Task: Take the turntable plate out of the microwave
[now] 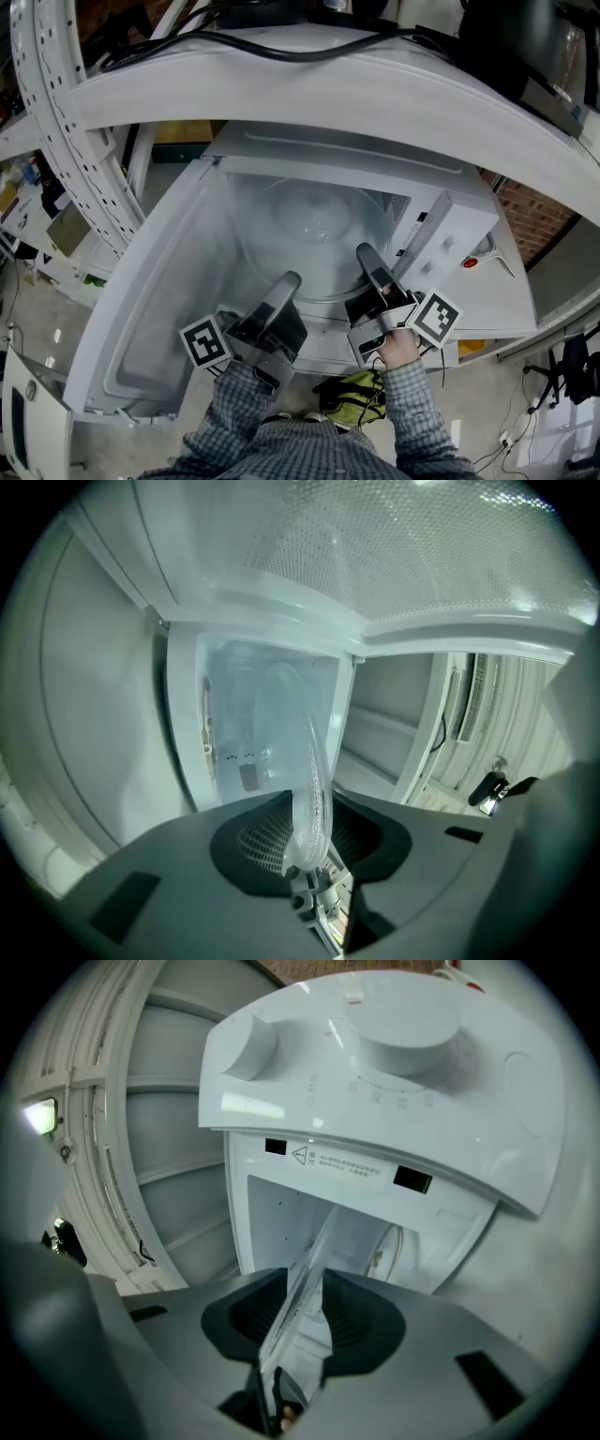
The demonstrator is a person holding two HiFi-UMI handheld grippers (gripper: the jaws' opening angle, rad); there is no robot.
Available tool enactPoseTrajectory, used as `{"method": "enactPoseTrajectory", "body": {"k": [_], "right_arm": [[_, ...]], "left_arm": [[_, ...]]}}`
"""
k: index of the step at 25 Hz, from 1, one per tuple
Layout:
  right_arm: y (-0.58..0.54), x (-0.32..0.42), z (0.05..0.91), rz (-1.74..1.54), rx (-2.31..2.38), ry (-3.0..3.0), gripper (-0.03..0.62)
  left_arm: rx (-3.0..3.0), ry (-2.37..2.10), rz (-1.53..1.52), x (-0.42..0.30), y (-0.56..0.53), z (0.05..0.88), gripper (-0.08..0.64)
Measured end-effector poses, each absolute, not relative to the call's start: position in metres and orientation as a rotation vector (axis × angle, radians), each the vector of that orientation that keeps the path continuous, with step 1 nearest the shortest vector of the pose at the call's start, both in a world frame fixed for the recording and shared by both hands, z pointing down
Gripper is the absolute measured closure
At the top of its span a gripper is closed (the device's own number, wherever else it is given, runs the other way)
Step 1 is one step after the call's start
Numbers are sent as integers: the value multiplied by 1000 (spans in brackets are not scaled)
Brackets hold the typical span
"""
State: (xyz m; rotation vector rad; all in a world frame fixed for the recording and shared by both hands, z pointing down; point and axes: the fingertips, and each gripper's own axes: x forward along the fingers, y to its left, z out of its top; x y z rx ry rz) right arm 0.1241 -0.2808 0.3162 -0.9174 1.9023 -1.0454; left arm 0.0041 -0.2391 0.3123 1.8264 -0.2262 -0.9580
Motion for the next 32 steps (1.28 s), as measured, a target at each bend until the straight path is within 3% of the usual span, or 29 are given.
{"method": "enactPoseTrajectory", "body": {"k": [32], "right_arm": [[-163,118,340,-971,-1042,1847,477]], "left_arm": [[1878,-114,-844,-7,-137,335,457]]}}
